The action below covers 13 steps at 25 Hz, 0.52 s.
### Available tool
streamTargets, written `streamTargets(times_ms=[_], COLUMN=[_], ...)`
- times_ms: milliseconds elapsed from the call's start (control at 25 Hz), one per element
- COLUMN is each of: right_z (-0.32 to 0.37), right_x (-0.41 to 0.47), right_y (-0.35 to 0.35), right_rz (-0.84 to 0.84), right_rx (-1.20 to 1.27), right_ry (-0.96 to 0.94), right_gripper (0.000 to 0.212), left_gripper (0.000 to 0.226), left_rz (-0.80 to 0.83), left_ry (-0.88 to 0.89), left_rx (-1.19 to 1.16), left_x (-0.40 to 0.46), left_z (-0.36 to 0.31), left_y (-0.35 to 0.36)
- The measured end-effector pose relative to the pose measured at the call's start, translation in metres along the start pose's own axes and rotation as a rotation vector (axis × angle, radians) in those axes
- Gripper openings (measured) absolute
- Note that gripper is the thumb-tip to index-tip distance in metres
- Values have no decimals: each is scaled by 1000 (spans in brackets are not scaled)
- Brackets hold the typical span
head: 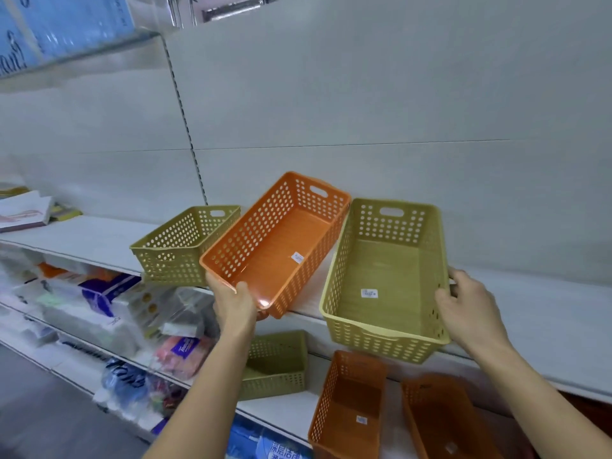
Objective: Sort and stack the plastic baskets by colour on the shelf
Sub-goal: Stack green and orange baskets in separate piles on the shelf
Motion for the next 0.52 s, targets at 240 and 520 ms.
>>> streamTargets(times_ms=[240, 520], right_z=[4, 2], right_x=[-84, -162], right_y=[-5, -65], right_rz=[-156, -283], right_rx=[137, 176], right_ry=[-42, -63], right_gripper=[40, 36], left_gripper=[55, 63], left_rz=[88, 163], left_ry=[11, 56], left_rx=[-226, -310], left_x=[-55, -120], left_z=[16, -1], left_y=[-51, -59])
Point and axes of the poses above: each hand's wrist, its own x-axis towards the middle knuckle, its own y-axis out of the palm, z = x × y, the point moved 2 cm from there along x, towards the middle knuckle, and after that the axes turned 7 degrees about z, right-handed, at the moved point
